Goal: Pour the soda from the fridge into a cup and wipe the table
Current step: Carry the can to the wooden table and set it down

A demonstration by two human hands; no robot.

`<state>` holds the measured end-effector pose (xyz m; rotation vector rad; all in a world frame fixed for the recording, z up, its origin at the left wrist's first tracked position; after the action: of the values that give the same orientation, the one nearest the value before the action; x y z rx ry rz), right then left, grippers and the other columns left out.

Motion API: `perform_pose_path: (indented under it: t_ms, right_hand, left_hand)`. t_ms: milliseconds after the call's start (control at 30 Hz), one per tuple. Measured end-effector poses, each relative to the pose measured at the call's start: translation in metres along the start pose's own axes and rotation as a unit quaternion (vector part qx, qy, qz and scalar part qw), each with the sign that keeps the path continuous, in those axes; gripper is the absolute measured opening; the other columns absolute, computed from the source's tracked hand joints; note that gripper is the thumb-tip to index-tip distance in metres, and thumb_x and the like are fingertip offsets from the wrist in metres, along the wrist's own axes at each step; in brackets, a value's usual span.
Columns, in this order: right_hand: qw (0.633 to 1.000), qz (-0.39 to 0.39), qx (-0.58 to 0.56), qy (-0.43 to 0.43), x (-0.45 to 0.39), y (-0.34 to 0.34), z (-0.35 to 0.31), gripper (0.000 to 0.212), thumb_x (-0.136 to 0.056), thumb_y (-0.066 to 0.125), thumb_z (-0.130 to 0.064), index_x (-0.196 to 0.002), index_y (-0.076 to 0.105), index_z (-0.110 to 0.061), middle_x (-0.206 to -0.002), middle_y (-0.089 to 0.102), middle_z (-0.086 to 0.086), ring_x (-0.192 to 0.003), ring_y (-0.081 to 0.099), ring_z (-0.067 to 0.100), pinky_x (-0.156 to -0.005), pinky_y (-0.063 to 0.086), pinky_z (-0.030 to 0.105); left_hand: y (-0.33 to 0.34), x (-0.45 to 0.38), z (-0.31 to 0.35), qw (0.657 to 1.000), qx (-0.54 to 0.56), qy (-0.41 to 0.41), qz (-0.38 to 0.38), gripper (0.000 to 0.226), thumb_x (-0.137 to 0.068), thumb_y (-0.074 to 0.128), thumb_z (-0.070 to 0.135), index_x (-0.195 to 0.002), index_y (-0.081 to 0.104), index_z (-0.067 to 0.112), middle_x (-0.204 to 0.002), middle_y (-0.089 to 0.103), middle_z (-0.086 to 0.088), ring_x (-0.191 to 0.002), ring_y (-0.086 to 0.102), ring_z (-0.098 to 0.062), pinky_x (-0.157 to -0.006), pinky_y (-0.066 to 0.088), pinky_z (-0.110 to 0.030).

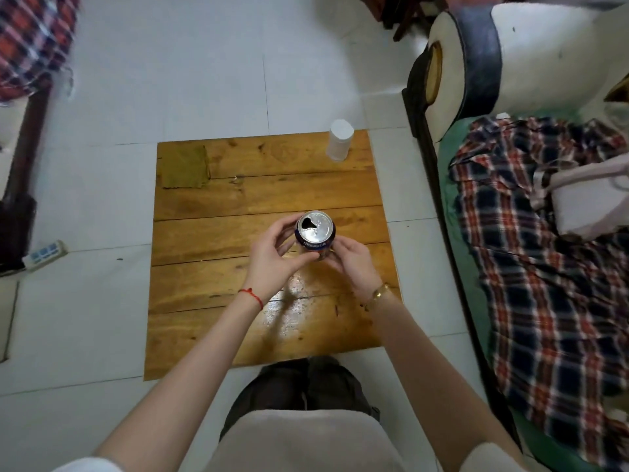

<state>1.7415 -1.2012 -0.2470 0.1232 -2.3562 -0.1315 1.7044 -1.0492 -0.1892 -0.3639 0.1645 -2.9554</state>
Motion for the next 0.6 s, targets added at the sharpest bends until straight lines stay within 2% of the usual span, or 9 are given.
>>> perform_pose_path:
  t_ms: [100, 233, 333, 433, 533, 600]
  right_hand:
    - [0.999, 0.017, 0.04, 0.004, -0.029, -0.008, 0.009, 0.033, -0.101, 0.043, -0.005, -0.13, 0.052, 0.007, -0.12, 0.063, 0.02, -0.102, 0.065, 0.023, -0.069, 0.057, 0.015]
    - [0.984, 0.043, 0.169, -0.021, -0.068, -0.023, 0.026, 0.027, -0.1, 0.043, -0.003, -0.119, 0.06, 0.007, -0.098, 0.064, 0.01, -0.076, 0.061, 0.008, -0.056, 0.052, 0.01]
    - [0.961, 0.055, 0.265, -0.048, -0.094, -0.032, 0.042, 0.026, -0.099, 0.046, -0.008, -0.116, 0.066, -0.005, -0.1, 0.067, 0.004, -0.084, 0.061, 0.012, -0.058, 0.046, 0.009]
    - [0.946, 0.06, 0.31, -0.066, -0.117, -0.039, 0.057, 0.026, -0.099, 0.048, -0.009, -0.115, 0.068, -0.008, -0.103, 0.068, 0.002, -0.09, 0.057, 0.009, -0.058, 0.04, 0.006]
    - [0.931, 0.055, 0.355, -0.069, -0.133, -0.044, 0.072, 0.028, -0.099, 0.048, -0.011, -0.12, 0.066, -0.011, -0.114, 0.07, 0.005, -0.095, 0.061, 0.013, -0.072, 0.041, 0.016]
    - [0.922, 0.048, 0.375, -0.077, -0.145, -0.047, 0.086, 0.029, -0.099, 0.048, -0.011, -0.121, 0.066, -0.01, -0.117, 0.069, 0.008, -0.105, 0.062, 0.02, -0.074, 0.036, 0.013]
  left_hand:
    - [0.014, -0.018, -0.033, 0.999, 0.02, -0.039, 0.016, 0.068, -0.066, 0.085, -0.004, -0.127, 0.057, 0.007, -0.123, 0.063, 0.01, -0.116, 0.058, 0.003, -0.097, 0.049, -0.019]
    - [0.03, -0.039, -0.084, 0.997, 0.026, -0.071, 0.026, 0.071, -0.065, 0.086, -0.004, -0.128, 0.057, 0.01, -0.128, 0.063, 0.005, -0.119, 0.058, -0.002, -0.1, 0.049, -0.024]
    - [0.04, -0.052, -0.117, 0.996, 0.025, -0.082, 0.034, 0.072, -0.063, 0.086, -0.004, -0.127, 0.057, 0.009, -0.13, 0.062, 0.0, -0.121, 0.058, -0.006, -0.103, 0.049, -0.03]
    - [0.047, -0.064, -0.148, 0.995, 0.023, -0.091, 0.04, 0.072, -0.061, 0.088, -0.001, -0.126, 0.057, 0.01, -0.128, 0.063, 0.0, -0.121, 0.059, -0.009, -0.103, 0.049, -0.035]
    - [0.051, -0.071, -0.178, 0.994, 0.019, -0.101, 0.037, 0.073, -0.061, 0.089, 0.002, -0.126, 0.056, 0.012, -0.128, 0.064, 0.001, -0.121, 0.059, -0.008, -0.104, 0.048, -0.035]
    - [0.053, -0.074, -0.196, 0.994, 0.019, -0.106, 0.037, 0.073, -0.061, 0.088, 0.0, -0.125, 0.056, 0.012, -0.128, 0.064, 0.0, -0.122, 0.058, -0.009, -0.106, 0.047, -0.036]
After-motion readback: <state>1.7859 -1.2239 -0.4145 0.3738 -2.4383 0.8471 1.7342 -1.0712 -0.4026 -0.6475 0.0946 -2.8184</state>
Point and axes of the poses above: each hand's wrist, its own x-axis away from the middle knuckle, its own y-axis out of the palm, z = x × y, the point moved 3 cm from there along -x, towards the middle knuckle
